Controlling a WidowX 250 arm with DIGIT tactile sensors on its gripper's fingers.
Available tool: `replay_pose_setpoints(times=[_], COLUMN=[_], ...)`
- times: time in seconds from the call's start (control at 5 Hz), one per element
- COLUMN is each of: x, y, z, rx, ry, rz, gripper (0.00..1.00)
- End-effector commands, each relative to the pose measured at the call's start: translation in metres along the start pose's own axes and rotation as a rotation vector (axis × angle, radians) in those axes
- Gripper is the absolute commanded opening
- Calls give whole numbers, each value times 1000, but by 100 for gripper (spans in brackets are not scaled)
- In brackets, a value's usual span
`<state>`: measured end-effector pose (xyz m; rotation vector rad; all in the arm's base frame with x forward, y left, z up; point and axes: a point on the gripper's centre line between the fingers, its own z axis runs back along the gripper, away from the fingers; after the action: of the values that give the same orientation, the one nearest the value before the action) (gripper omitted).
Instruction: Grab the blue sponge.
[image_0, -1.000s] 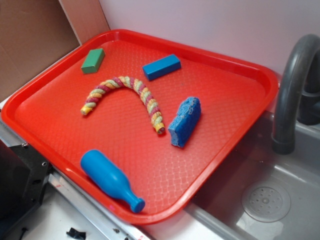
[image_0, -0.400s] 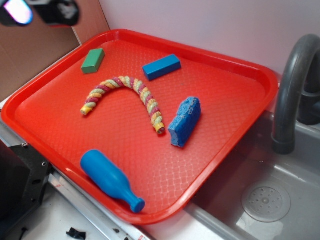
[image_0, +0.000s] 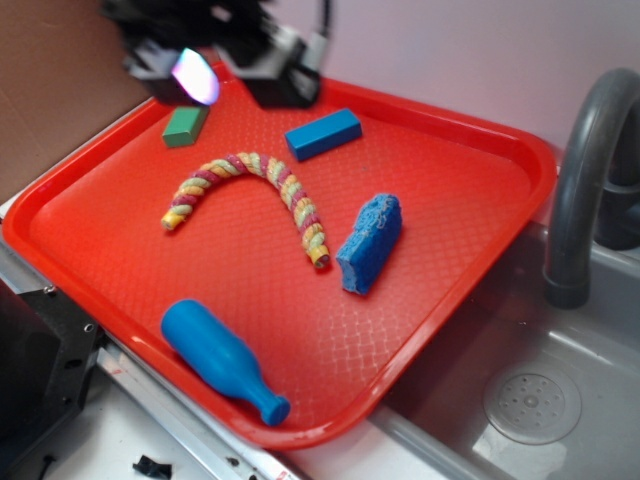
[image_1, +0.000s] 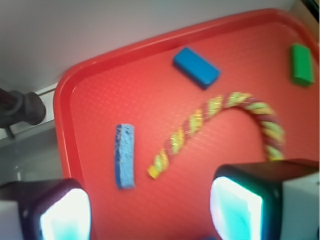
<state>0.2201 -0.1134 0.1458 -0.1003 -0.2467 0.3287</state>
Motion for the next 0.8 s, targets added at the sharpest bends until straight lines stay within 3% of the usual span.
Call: replay_pose_setpoints(times=[0.0, 0.4, 0.6], x=[21, 17, 13], y=[-16, -15, -19], z=[-48, -98, -117], rx=[7, 59, 9], ry=[-4, 25, 74], rz=[18, -57, -110], gripper=[100, 100, 100])
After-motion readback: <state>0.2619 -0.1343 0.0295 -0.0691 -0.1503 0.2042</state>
